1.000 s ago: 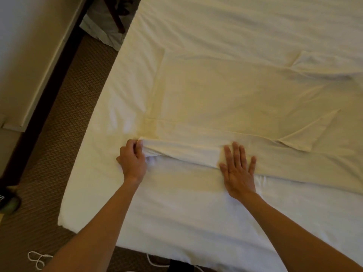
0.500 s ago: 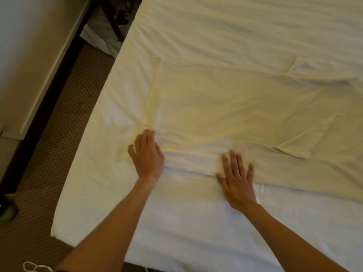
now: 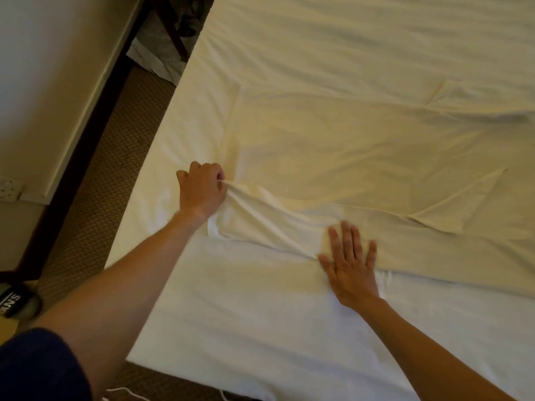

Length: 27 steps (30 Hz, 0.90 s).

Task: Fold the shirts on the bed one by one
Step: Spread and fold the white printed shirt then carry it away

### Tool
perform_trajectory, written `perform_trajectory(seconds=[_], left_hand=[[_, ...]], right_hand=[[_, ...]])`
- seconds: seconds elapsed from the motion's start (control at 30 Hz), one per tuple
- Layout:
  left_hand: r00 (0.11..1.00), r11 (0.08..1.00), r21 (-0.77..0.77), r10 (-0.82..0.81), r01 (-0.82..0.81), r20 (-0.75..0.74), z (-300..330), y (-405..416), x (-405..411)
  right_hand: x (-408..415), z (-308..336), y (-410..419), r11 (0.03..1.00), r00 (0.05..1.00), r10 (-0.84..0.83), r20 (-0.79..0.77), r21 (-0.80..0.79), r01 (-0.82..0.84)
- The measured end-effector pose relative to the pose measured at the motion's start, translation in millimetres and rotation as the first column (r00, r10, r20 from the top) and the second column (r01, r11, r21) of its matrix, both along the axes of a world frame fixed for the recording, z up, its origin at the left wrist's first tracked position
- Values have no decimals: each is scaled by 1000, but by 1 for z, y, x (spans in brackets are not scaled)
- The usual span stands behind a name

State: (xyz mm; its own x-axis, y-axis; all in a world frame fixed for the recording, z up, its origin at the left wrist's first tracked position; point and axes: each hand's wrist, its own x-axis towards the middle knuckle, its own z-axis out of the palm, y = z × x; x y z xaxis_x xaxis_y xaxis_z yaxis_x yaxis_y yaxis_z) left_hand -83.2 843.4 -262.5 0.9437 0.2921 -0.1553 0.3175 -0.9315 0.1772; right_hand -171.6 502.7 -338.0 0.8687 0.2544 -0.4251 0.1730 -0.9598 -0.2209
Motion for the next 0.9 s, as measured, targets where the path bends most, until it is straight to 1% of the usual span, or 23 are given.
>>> perform_trajectory(seconds=[0.03, 0.07, 0.1, 0.13, 0.17, 0.2, 0.23, 0.27, 0.3, 0.33, 0.37, 0.4, 0.43, 0.47, 0.5, 0.57, 0.63, 0.7, 0.73, 0.8, 0.83, 0.9], left_hand=[[999, 996, 76, 42, -44, 32, -7, -16, -13], [997, 994, 96, 43, -50, 66, -13, -36, -27], [995, 999, 51, -21, 16, 98, -18, -57, -42], [982, 988, -8, -156, 157, 107, -24, -77, -56], [945, 946, -45, -318, 322, 79, -32, -94, -69], [898, 897, -55, -439, 439, 11, -40, -102, -80], [882, 885, -38, -466, 465, -69, -46, -101, -88], [909, 919, -13, -393, 395, -139, -51, -92, -94], [954, 971, 30, -227, 237, -194, -54, -81, -97], [974, 997, 73, -22, 40, -224, -54, -68, -99], [956, 986, 81, 164, -149, -244, -52, -58, -99], [927, 961, 57, 275, -269, -256, -48, -54, -98], [934, 959, 40, 284, -282, -218, -44, -57, -96], [967, 976, 33, 217, -215, -134, -41, -67, -93], [993, 994, 19, 105, -104, -52, -39, -85, -88], [992, 989, -81, -124, 126, 36, -32, -138, -75], [934, 919, -172, -340, 354, 109, -30, -201, -61], [847, 827, -208, -475, 523, 240, -31, -263, -48], [813, 792, -220, -504, 570, 292, -30, -292, -39], [799, 759, -266, -520, 594, 302, -28, -341, -19], [808, 756, -290, -524, 587, 271, -27, -362, -9], [820, 762, -307, -554, 570, 146, -28, -398, 11]], right_hand=[[0, 0, 0, 1000, 1000, 0, 4, 6, 0], [0, 0, 0, 1000, 1000, -2, 6, 13, 2], [0, 0, 0, 1000, 1000, -4, 11, 22, 4], [0, 0, -1, 1000, 1000, -6, 17, 31, 6], [0, -1, -2, 999, 1000, -6, 20, 40, 5], [0, -2, -3, 999, 1000, 3, 23, 52, -4], [0, -2, -6, 998, 999, 22, 28, 62, -24], [0, -2, -10, 996, 998, 49, 40, 67, -52], [-1, -2, -16, 995, 996, 74, 55, 64, -78], [-3, -2, -24, 994, 994, 90, 70, 60, -94], [-5, -1, -34, 994, 993, 90, 77, 58, -94], [-6, 0, -44, 995, 994, 76, 80, 59, -81], [-8, 2, -56, 997, 995, 52, 82, 57, -57], [-9, 3, -67, 998, 996, 23, 86, 52, -28], [-9, 5, -78, 999, 996, -13, 88, 45, 9], [-4, 8, -104, 995, 991, -99, 90, 27, 97], [8, 9, -135, 983, 978, -185, 100, 6, 185], [24, 10, -171, 961, 955, -273, 116, -8, 276], [33, 11, -190, 948, 941, -313, 128, -19, 318], [47, 13, -226, 922, 915, -374, 153, -43, 384], [51, 12, -242, 912, 905, -395, 156, -50, 407], [52, 10, -266, 912, 910, -392, 136, -71, 404]])
